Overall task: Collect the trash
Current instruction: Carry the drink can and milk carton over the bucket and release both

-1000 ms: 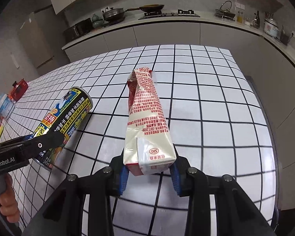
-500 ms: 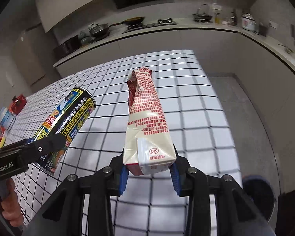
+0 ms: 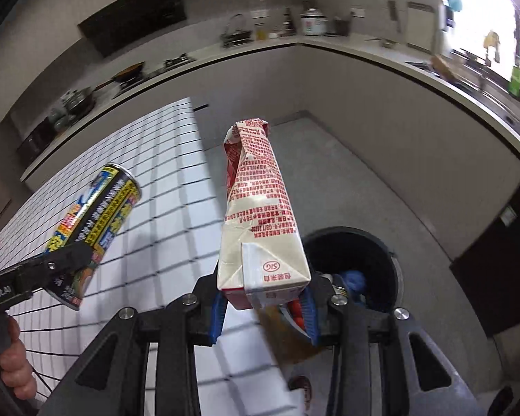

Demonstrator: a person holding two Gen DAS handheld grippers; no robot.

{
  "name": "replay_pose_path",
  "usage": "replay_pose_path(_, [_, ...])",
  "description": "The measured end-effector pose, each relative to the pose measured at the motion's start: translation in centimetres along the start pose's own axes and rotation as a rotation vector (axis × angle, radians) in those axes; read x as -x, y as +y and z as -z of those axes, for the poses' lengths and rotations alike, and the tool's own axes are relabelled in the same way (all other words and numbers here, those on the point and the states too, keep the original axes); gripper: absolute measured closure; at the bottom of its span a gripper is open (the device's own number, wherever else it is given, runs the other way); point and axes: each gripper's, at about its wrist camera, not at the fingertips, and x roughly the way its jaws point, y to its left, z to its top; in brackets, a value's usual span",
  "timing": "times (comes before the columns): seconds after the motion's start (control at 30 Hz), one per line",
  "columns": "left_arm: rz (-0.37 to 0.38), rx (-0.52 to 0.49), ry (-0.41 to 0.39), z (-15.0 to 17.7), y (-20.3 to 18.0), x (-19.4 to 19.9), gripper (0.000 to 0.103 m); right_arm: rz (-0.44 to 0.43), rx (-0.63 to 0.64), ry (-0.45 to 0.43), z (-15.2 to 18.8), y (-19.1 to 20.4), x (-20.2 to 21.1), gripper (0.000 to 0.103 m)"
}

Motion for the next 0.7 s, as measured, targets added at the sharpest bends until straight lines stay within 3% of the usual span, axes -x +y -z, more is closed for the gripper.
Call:
replay_pose_path(0.1, [0.028, -0.027, 0.01, -0.5, -3.3, -1.3, 0.05, 0.047, -0.031, 0.017, 0.7, -4.4, 0.0, 0.064])
replay_pose_path(0.27, [0.038, -0.024, 0.04, -0.9, -9.0, -5.7, 0.05, 0.027, -0.047, 0.104, 2.1, -10.8, -3.6, 0.064])
replay_pose_path(0.47, [-0.041, 0.108, 0.107, 0.5, -12.5, -12.4, 0.05, -0.057, 0.021, 0.254, 2.2, -16.8, -10.9, 0.064])
replay_pose_path(0.7, [-0.179, 0.214, 0.149, 2.2, -13.0, -17.5, 0.05, -0.119, 0.122, 0.378, 1.8, -19.1, -16.4, 0.064])
